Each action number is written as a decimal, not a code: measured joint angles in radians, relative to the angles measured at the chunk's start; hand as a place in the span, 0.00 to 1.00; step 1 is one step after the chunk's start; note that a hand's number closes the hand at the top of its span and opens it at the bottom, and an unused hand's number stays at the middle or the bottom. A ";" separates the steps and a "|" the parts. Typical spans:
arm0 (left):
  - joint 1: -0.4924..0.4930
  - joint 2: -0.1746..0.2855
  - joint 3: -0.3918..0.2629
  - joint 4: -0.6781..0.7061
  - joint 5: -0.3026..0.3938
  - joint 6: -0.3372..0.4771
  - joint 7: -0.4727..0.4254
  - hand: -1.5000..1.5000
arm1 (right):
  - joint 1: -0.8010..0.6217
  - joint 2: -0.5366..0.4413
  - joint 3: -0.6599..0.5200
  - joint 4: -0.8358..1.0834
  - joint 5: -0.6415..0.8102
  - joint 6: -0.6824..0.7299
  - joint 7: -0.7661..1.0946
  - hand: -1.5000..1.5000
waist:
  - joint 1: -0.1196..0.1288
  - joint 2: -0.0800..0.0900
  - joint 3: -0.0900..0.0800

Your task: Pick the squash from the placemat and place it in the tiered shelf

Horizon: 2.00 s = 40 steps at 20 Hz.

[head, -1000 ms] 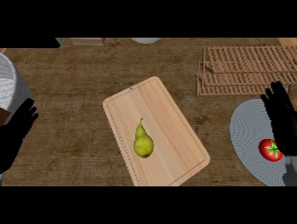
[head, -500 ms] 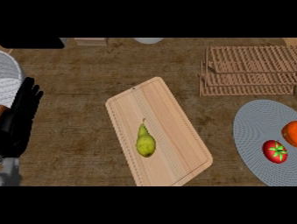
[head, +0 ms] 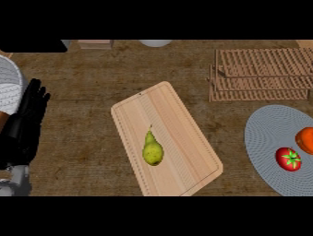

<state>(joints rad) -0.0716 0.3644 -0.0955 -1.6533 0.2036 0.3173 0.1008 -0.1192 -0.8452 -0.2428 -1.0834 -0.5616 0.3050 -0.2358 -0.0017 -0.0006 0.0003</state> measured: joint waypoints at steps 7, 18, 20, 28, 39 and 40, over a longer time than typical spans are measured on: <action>-0.014 -0.007 -0.006 -0.001 -0.015 0.008 0.019 0.50 | 0.022 -0.201 0.120 -0.153 0.198 0.039 0.135 0.00 | 0.001 0.000 -0.003; -0.008 -0.025 -0.005 -0.004 -0.035 -0.002 0.012 0.50 | -0.027 -0.224 0.342 -0.370 0.528 -0.096 0.524 0.00 | 0.012 0.001 -0.002; -0.022 -0.031 -0.002 -0.002 -0.037 -0.006 0.023 0.50 | -0.054 -0.203 0.370 -0.376 0.577 -0.096 0.583 0.00 | 0.012 0.002 -0.001; 0.003 -0.040 0.006 -0.030 -0.051 -0.020 0.039 0.50 | -0.087 -0.152 0.475 -0.325 0.794 -0.081 0.710 0.00 | 0.013 0.002 -0.001; 0.010 -0.083 0.043 -0.053 -0.096 -0.048 0.058 0.50 | -0.080 -0.018 0.402 -0.196 0.977 -0.068 0.638 0.00 | 0.005 0.001 0.000; 0.012 -0.086 0.043 -0.059 -0.105 -0.047 0.063 0.50 | -0.078 0.000 0.400 -0.175 0.998 -0.079 0.623 0.00 | 0.005 0.001 0.000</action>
<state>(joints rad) -0.0597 0.2779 -0.0522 -1.7126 0.0991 0.2699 0.1637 -0.1974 -0.8453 0.1570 -1.2589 0.4364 0.2258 0.3869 0.0038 0.0000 -0.0001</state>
